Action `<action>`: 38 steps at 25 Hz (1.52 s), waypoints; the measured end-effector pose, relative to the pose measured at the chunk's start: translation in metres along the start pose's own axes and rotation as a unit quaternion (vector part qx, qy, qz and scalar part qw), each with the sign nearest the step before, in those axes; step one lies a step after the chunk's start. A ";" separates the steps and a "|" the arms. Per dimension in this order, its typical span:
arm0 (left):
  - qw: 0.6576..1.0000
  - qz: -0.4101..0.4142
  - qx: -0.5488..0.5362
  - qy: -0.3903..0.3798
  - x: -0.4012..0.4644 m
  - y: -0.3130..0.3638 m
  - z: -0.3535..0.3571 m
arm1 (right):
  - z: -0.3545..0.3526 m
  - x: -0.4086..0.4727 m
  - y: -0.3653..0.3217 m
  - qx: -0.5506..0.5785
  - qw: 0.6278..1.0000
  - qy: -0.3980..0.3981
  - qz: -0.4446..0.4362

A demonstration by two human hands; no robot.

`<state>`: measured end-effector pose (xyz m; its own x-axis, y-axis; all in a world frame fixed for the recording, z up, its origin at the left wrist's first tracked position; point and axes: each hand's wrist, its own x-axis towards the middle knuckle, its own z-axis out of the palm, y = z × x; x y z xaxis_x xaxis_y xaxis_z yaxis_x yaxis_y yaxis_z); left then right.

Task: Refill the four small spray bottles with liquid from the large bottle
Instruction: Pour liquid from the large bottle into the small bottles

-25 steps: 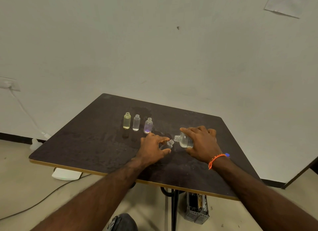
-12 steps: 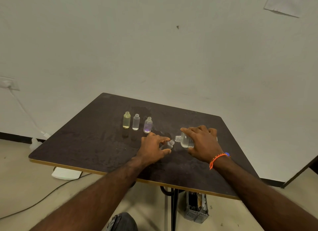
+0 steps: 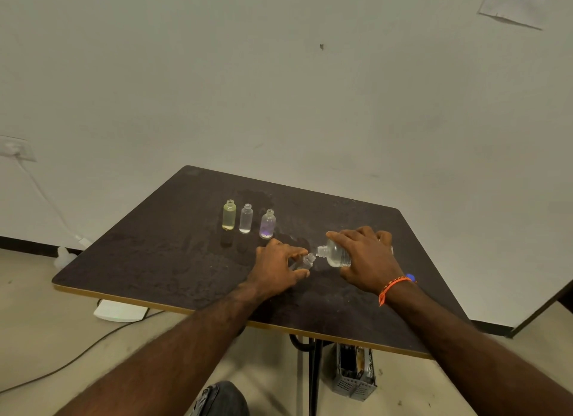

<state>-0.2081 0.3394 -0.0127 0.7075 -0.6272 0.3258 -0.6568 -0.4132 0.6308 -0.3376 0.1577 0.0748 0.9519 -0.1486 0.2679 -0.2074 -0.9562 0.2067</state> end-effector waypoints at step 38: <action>0.999 0.015 0.025 -0.026 -0.002 0.002 0.001 | 0.001 -0.004 0.000 -0.015 1.000 -0.014 -0.001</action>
<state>-0.2111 0.3394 -0.0124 0.6732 -0.6727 0.3071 -0.6913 -0.4250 0.5844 -0.3415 0.1579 0.0731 0.9581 -0.1534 0.2418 -0.2112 -0.9488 0.2349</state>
